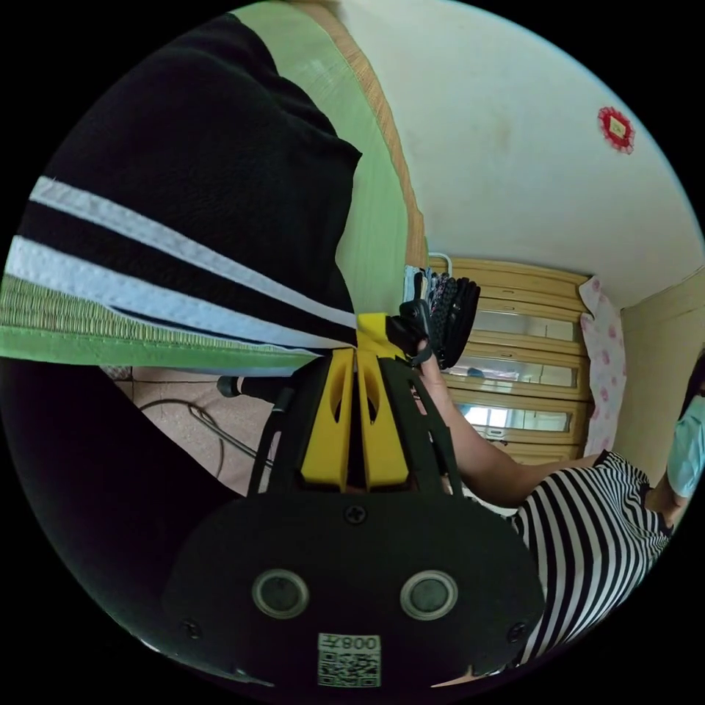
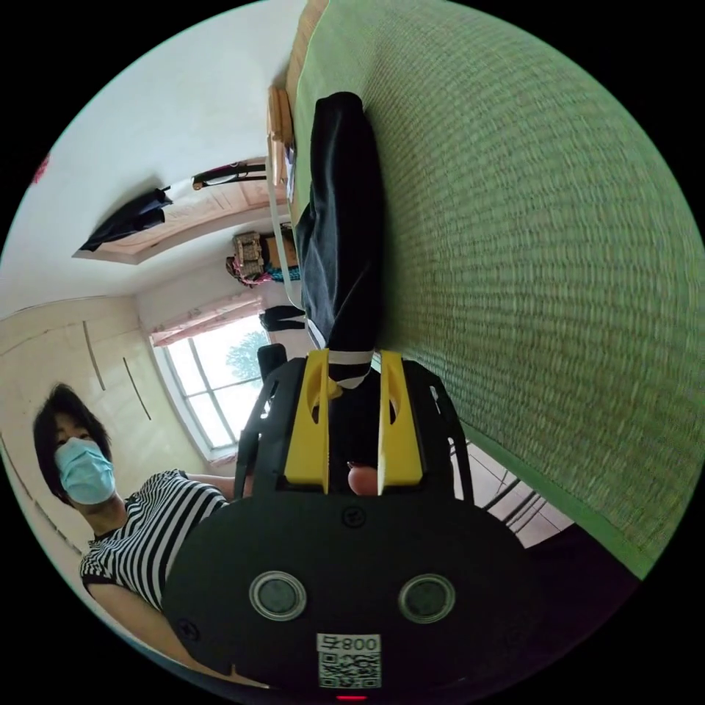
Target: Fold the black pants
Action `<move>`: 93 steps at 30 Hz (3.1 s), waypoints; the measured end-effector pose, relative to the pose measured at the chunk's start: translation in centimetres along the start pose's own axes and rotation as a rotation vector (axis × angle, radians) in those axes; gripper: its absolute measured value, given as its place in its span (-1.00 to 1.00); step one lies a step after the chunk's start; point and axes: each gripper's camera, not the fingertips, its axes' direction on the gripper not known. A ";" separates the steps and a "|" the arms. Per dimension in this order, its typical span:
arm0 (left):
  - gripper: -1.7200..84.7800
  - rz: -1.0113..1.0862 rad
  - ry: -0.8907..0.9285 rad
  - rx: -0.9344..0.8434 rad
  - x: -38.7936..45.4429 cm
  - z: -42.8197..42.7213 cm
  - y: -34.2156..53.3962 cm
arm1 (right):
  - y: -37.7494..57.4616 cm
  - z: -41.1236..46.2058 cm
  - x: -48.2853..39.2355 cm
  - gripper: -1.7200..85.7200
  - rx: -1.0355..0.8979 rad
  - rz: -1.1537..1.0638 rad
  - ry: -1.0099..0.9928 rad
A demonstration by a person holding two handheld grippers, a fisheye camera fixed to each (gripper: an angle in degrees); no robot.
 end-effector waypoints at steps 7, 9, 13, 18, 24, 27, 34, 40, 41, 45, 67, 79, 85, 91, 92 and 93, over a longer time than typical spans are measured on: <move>-0.95 0.001 0.006 -0.015 1.9 -1.2 1.0 | 0.6 0.7 0.8 -0.68 -0.014 0.035 -0.032; -0.95 0.006 0.007 -0.029 2.4 -1.5 1.0 | 0.6 1.3 0.7 -0.67 -0.017 0.036 -0.050; -0.95 0.025 -0.001 -0.045 3.7 -2.5 0.9 | 0.2 2.9 0.6 -0.71 -0.042 0.031 -0.060; -0.95 0.033 -0.011 -0.030 4.7 -4.9 1.1 | 0.2 4.1 0.4 -0.82 -0.043 0.028 -0.060; -0.93 0.000 0.000 0.103 3.8 -12.5 2.4 | 1.2 4.6 -0.9 -0.89 -0.039 0.010 -0.078; -0.88 -0.056 0.070 0.256 1.8 -17.7 3.5 | 1.7 4.8 -2.5 -0.91 -0.029 -0.017 -0.121; -0.66 -0.275 0.365 0.566 -5.0 -25.7 4.8 | 1.7 6.5 -7.9 -0.94 -0.058 -0.111 -0.125; -0.59 -0.358 0.515 0.713 -8.5 -28.3 3.7 | 1.7 8.8 -11.6 -0.94 -0.087 -0.169 -0.090; -0.58 -0.371 0.528 0.728 -9.1 -28.7 3.2 | 1.8 9.1 -11.8 -0.94 -0.090 -0.173 -0.086; -0.56 -0.396 0.565 0.753 -10.8 -29.9 1.4 | 2.9 10.4 -12.7 -0.94 -0.098 -0.184 -0.073; -0.52 -0.500 0.519 0.636 -24.0 -27.0 -13.2 | 11.8 14.7 -14.8 -0.95 -0.053 -0.172 -0.125; -0.74 -0.472 0.519 0.618 -36.5 -19.2 -23.6 | 18.8 16.8 -15.9 -0.95 -0.049 -0.150 -0.125; -0.80 -0.416 0.421 0.602 -42.0 -14.3 -25.8 | 24.5 16.9 -15.4 -0.95 -0.049 -0.140 -0.138; -0.81 -0.349 0.362 0.549 -46.9 -7.6 -28.5 | 31.9 15.9 -14.3 -0.96 -0.002 -0.125 -0.235; -0.81 -0.335 0.352 0.533 -47.8 -5.9 -29.6 | 32.5 15.6 -14.3 -0.96 0.005 -0.126 -0.244; -0.81 -0.325 0.346 0.525 -48.2 -5.0 -30.2 | 33.7 15.0 -14.4 -0.96 0.024 -0.133 -0.259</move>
